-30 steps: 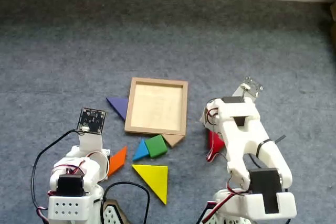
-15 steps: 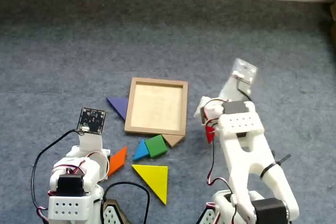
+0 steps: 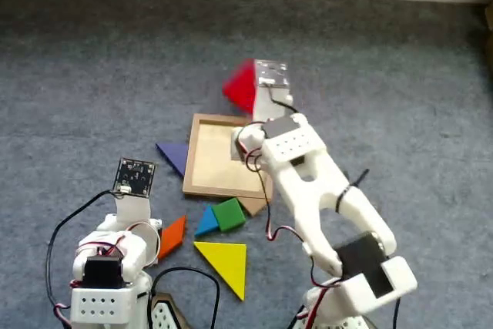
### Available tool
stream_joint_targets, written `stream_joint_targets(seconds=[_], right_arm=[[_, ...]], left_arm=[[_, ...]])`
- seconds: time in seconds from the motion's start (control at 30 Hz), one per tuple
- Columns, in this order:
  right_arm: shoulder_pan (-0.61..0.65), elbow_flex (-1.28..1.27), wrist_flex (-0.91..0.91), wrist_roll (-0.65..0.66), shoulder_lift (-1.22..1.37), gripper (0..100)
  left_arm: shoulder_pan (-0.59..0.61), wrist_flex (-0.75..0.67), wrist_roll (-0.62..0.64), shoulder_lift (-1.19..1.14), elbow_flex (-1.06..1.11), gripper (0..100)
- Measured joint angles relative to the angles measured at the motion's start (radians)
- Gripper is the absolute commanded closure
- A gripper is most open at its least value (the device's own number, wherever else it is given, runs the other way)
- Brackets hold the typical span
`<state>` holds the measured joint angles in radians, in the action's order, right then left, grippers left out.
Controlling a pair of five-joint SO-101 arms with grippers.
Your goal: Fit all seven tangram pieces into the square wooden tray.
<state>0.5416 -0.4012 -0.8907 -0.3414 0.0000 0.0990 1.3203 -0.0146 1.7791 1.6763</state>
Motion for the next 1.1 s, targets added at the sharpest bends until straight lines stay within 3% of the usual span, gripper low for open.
stream_joint_targets(seconds=[0.17,0.63,1.1], right_arm=[[0.046,0.06,0.0,0.071,0.074,92.4],[0.051,0.064,-0.012,0.075,0.014,92.4],[0.097,0.044,-0.396,0.077,-0.279,92.8]], left_arm=[[0.0,0.0,0.0,0.0,0.0,99],[0.0,0.0,0.0,0.0,0.0,99],[0.0,0.0,0.0,0.0,0.0,99]])
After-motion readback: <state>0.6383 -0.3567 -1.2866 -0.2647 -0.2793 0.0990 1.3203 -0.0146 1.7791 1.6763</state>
